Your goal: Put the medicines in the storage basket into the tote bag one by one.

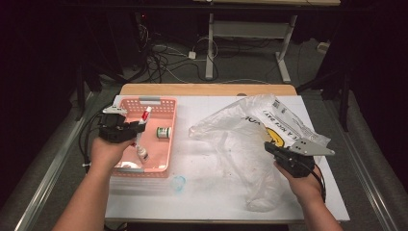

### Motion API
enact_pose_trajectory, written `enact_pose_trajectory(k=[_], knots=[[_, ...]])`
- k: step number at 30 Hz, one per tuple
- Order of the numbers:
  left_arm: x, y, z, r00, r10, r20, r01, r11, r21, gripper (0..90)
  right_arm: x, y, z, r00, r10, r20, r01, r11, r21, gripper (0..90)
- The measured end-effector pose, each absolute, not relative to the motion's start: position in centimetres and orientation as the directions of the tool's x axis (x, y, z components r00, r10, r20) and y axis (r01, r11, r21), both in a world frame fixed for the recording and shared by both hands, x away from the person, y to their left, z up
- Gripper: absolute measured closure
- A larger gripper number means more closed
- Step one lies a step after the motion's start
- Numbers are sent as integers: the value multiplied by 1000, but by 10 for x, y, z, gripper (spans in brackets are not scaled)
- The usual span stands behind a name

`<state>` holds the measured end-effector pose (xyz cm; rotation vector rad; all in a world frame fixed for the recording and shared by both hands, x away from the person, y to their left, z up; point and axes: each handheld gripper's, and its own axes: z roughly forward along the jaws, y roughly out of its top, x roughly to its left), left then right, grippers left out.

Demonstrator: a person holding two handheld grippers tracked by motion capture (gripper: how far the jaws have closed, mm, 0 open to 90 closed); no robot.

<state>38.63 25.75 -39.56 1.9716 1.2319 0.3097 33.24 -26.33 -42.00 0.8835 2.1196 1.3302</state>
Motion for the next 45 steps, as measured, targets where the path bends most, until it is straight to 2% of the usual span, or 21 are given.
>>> enact_pose_trajectory(k=[24,45], knots=[[339,206,-387,640,743,-197,513,-222,829,693,329,-262,-419,-680,730,-69,254,323,912,900],[306,139,-397,772,605,-194,439,-288,851,692,325,-261,-411,-690,721,-69,227,306,924,900]])
